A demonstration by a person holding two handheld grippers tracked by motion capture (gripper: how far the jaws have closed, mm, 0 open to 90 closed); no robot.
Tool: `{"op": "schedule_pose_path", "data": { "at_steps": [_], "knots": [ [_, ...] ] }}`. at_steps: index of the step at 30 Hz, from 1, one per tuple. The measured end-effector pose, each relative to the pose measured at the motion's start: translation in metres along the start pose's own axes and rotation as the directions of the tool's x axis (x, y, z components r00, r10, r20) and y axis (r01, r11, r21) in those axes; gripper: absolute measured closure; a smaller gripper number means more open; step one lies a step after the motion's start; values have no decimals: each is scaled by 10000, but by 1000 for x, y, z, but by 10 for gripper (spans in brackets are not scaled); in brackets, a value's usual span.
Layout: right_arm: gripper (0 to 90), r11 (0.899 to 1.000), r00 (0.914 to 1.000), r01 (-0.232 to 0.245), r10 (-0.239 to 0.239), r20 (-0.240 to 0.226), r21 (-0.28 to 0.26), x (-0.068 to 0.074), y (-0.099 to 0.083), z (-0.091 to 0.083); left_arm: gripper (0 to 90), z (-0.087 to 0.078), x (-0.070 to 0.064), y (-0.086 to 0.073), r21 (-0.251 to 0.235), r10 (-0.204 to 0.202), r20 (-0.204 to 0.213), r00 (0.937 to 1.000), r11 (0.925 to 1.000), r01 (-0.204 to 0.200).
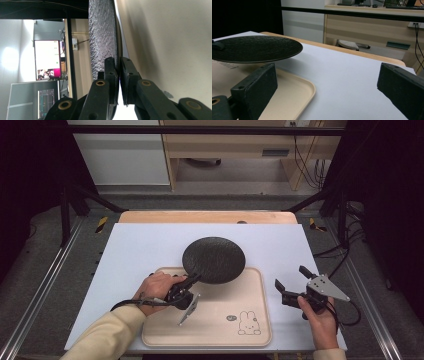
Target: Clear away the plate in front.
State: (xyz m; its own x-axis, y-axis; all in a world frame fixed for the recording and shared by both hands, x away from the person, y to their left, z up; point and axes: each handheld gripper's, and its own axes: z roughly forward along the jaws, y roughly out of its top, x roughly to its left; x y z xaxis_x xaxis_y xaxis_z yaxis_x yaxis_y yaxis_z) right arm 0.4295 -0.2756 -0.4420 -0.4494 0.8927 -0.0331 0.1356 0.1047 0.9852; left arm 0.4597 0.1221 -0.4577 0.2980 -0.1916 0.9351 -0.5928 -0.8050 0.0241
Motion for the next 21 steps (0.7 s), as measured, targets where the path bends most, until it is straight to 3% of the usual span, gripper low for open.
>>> {"op": "schedule_pose_path", "data": {
  "at_steps": [21],
  "knots": [
    [33, 9996, 9998, 199, -199, 12, 184, 1, -2, 2, 834, -37, -15, 7, -486, 444, -121, 9989, 9978, -449]
  ]
}}
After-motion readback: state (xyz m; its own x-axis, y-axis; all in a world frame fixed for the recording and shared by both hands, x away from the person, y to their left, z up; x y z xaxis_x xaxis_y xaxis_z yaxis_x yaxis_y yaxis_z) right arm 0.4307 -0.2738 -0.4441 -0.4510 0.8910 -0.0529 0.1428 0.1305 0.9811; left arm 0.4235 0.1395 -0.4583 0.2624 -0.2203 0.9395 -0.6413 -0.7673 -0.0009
